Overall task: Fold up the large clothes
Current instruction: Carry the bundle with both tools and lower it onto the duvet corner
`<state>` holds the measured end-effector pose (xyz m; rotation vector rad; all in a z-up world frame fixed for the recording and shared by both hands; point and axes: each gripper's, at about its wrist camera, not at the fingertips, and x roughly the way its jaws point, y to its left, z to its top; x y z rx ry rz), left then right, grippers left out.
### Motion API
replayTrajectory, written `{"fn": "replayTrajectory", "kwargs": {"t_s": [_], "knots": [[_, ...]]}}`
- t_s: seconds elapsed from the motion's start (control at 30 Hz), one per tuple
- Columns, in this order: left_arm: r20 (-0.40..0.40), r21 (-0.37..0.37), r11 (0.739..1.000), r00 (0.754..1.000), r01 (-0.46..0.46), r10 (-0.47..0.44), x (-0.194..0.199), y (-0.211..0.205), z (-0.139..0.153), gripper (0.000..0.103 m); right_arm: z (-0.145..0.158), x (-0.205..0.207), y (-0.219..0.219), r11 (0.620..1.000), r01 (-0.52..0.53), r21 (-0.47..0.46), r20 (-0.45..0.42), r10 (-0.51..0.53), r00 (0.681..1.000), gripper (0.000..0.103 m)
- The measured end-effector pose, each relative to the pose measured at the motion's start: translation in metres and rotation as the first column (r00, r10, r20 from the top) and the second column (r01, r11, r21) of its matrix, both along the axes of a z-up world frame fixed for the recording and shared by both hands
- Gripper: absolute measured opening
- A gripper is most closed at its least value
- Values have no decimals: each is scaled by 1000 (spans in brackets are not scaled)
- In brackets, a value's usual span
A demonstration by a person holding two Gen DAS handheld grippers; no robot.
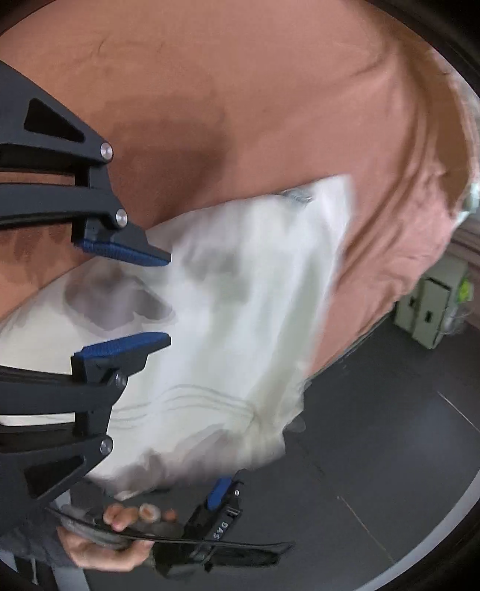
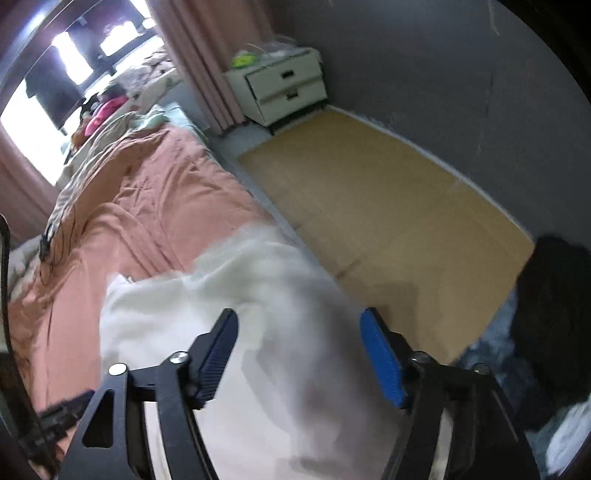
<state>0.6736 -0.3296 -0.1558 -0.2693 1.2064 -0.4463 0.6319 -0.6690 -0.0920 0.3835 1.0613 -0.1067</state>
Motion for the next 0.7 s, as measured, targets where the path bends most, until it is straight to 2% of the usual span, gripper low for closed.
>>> {"fn": "replayTrajectory", "kwargs": {"t_s": [0.07, 0.2, 0.4, 0.57, 0.7], "knots": [[6, 15, 1000, 1000, -15, 15, -7, 4, -6, 43, -7, -14, -8, 999, 14, 43, -8, -14, 1000, 71], [-26, 1, 1000, 999, -28, 28, -14, 6, -9, 43, -8, -66, -25, 998, 66, 2, -5, -66, 998, 71], [-31, -10, 1000, 999, -27, 27, -38, 4, -6, 43, 7, -145, -48, 991, 132, 26, 50, -133, 990, 71], [-44, -5, 1000, 999, -5, 5, -54, -5, -6, 43, 6, -185, -56, 979, 189, 78, 74, -195, 978, 71], [-61, -22, 1000, 998, 9, -11, -67, -11, -9, 43, -7, -216, -56, 958, 247, 149, 60, -258, 964, 71]]}}
